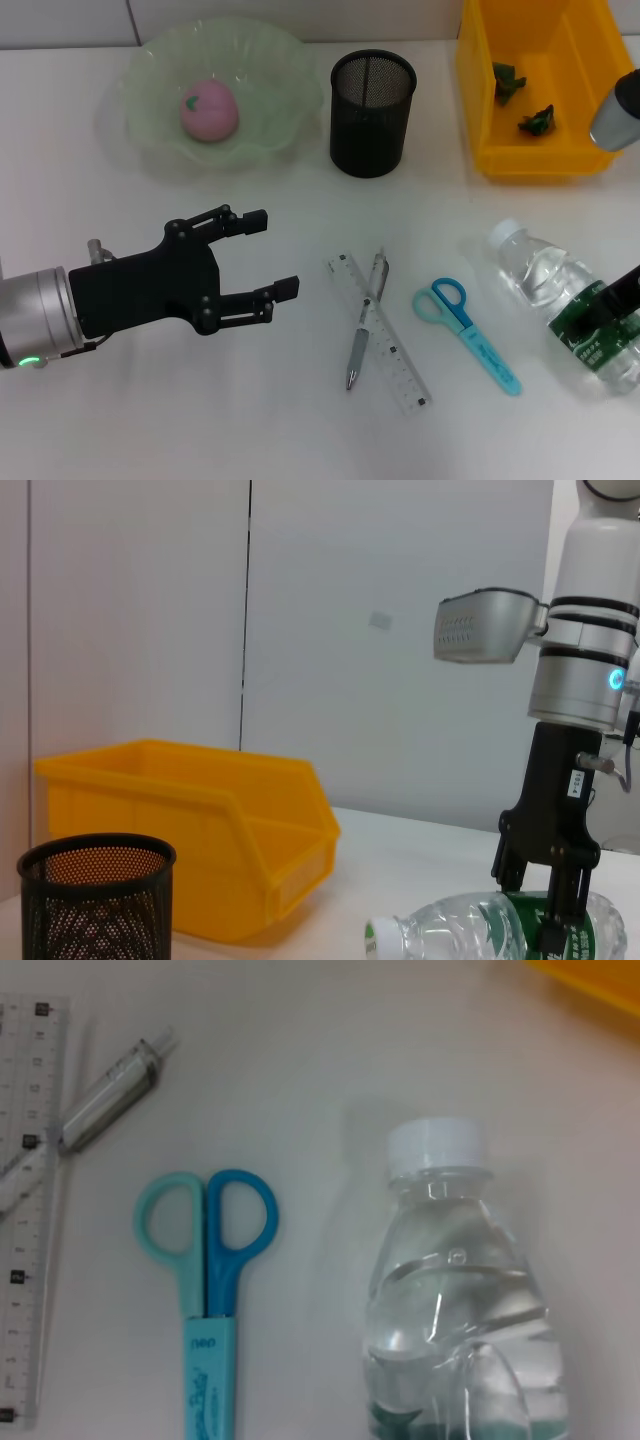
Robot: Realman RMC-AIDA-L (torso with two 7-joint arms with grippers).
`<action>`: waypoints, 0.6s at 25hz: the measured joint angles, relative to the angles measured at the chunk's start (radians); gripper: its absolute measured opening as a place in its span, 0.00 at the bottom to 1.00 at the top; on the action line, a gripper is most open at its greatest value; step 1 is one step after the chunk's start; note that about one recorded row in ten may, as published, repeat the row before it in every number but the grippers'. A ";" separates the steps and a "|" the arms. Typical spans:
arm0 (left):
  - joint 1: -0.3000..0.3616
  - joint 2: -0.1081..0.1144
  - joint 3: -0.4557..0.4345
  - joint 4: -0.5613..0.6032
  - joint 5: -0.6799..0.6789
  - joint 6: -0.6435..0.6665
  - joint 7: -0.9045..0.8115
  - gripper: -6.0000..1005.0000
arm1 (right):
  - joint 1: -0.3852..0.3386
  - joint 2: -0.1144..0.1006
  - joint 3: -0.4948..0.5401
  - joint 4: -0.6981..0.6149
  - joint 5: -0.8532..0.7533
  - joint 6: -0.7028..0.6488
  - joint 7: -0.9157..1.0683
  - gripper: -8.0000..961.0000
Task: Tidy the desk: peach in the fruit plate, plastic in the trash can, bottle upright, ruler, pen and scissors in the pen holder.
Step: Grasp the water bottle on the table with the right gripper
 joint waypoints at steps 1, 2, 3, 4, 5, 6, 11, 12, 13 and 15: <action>0.000 0.000 0.000 0.000 0.000 -0.001 0.000 0.84 | 0.000 0.000 0.000 0.012 0.002 0.009 0.000 0.74; 0.000 0.000 -0.001 0.000 0.000 -0.002 0.000 0.84 | 0.002 0.000 -0.001 0.037 0.003 0.027 0.000 0.75; 0.000 0.000 -0.001 0.001 0.000 -0.002 0.000 0.84 | 0.002 0.000 -0.001 0.037 0.003 0.027 0.000 0.75; 0.000 -0.001 -0.001 0.001 0.000 -0.002 0.000 0.84 | 0.002 0.000 -0.004 0.046 0.003 0.035 -0.001 0.75; 0.000 -0.001 -0.001 0.001 0.000 -0.002 0.000 0.84 | 0.002 0.000 -0.007 0.054 0.003 0.042 -0.001 0.75; 0.000 -0.001 -0.001 0.001 0.000 -0.002 0.000 0.84 | 0.003 0.000 -0.013 0.061 0.003 0.048 -0.001 0.75; -0.002 -0.001 -0.001 -0.001 0.000 -0.002 0.001 0.84 | -0.003 0.002 -0.026 0.060 0.003 0.058 -0.001 0.75; -0.002 -0.002 -0.001 -0.001 0.000 -0.002 0.001 0.84 | -0.013 0.003 -0.030 0.043 0.004 0.060 -0.001 0.75; -0.002 -0.002 -0.001 -0.001 0.000 -0.002 0.001 0.84 | -0.013 0.003 -0.030 0.043 0.004 0.060 -0.001 0.75; -0.002 -0.002 -0.001 -0.001 0.000 -0.002 0.001 0.84 | -0.032 0.003 -0.054 0.006 0.005 0.062 -0.003 0.75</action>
